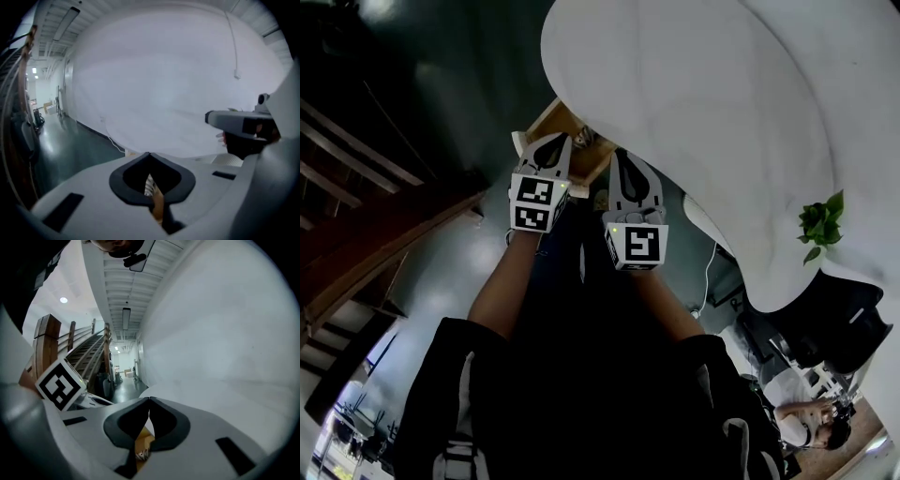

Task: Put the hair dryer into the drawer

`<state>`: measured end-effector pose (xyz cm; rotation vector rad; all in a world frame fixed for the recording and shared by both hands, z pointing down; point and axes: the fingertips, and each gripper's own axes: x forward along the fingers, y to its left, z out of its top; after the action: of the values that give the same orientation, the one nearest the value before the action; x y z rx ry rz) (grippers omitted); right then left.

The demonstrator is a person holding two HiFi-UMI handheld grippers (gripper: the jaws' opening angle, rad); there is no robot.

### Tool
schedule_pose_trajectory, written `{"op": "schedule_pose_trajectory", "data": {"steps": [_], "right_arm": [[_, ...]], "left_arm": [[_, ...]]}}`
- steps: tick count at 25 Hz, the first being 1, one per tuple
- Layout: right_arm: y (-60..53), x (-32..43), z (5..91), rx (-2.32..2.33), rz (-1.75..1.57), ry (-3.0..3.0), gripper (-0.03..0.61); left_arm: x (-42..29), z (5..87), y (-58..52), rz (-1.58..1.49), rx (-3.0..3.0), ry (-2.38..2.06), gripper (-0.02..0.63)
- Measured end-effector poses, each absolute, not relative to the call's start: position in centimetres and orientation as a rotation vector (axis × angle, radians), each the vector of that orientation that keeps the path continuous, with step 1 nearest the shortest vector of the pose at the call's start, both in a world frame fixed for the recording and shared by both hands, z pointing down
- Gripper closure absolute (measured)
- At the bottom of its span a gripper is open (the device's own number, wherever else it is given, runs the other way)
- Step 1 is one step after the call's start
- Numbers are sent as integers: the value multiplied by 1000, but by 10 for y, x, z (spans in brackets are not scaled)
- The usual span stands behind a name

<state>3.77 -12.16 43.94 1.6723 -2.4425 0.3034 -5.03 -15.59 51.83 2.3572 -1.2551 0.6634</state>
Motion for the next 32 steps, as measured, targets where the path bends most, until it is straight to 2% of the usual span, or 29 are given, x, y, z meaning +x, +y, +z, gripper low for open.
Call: {"op": "schedule_pose_trajectory", "data": {"steps": [10,18,25,32], "right_arm": [[-111,48,365,1761,135,-2442,557],[-96,65,288,1865,-32,-2450,557],[-83,74,235,1921,-166,-2454,557],[-75,74,222,1929,-203,-2472,557]], "left_arm": [[-59,370,-141,316,2555,-1451,607],[-63,280,-123,174,2673,-1554,607],[-60,245,-102,135,2715,-1574,607],[-58,238,-92,143,2732,-1556,607]]}}
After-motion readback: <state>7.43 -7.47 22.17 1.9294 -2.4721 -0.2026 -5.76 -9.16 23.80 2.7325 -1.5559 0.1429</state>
